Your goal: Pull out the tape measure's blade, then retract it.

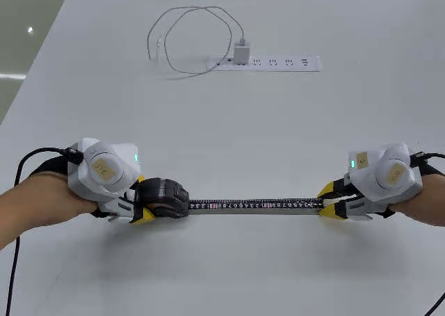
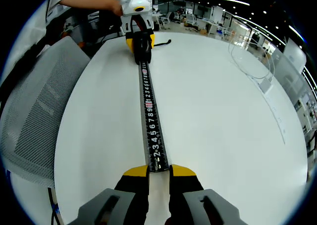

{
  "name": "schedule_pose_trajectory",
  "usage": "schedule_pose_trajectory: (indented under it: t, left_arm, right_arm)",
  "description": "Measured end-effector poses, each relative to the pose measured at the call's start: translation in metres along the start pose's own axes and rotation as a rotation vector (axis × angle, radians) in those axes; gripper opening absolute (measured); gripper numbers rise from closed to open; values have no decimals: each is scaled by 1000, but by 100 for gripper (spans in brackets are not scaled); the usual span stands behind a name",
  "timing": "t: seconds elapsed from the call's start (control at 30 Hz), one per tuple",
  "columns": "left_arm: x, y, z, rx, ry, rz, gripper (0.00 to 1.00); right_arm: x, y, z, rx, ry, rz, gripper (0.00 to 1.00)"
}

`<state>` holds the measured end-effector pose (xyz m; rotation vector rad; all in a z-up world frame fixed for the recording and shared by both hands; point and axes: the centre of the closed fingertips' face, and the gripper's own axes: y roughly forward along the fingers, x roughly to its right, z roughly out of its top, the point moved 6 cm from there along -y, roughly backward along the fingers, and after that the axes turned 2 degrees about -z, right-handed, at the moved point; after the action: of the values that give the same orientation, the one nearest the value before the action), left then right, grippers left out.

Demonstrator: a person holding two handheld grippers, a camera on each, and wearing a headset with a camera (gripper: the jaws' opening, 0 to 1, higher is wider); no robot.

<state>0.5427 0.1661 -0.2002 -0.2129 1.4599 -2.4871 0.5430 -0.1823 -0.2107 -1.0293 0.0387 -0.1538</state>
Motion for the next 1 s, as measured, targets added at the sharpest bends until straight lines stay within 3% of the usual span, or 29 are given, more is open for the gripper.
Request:
schedule_pose_trajectory:
  t: [0.3,0.57,0.73,0.87,1.0]
  left_arm:
    - [-1,-2,0,-1,-3,8,33]
    - [-4,-3,0,14,-32,12,42]
    - [-3,-4,2,23,-37,9,43]
    - [-2,-7,2,32,-48,7,44]
    - [-1,-10,0,60,-87,1,46]
  right_arm:
    - [1,0,0,2,0,-10,12]
    - [2,1,4,28,52,-12,23]
    - [3,0,4,32,58,-11,24]
    - [1,-4,10,92,120,-12,26]
    - [-4,-4,13,104,135,-6,28]
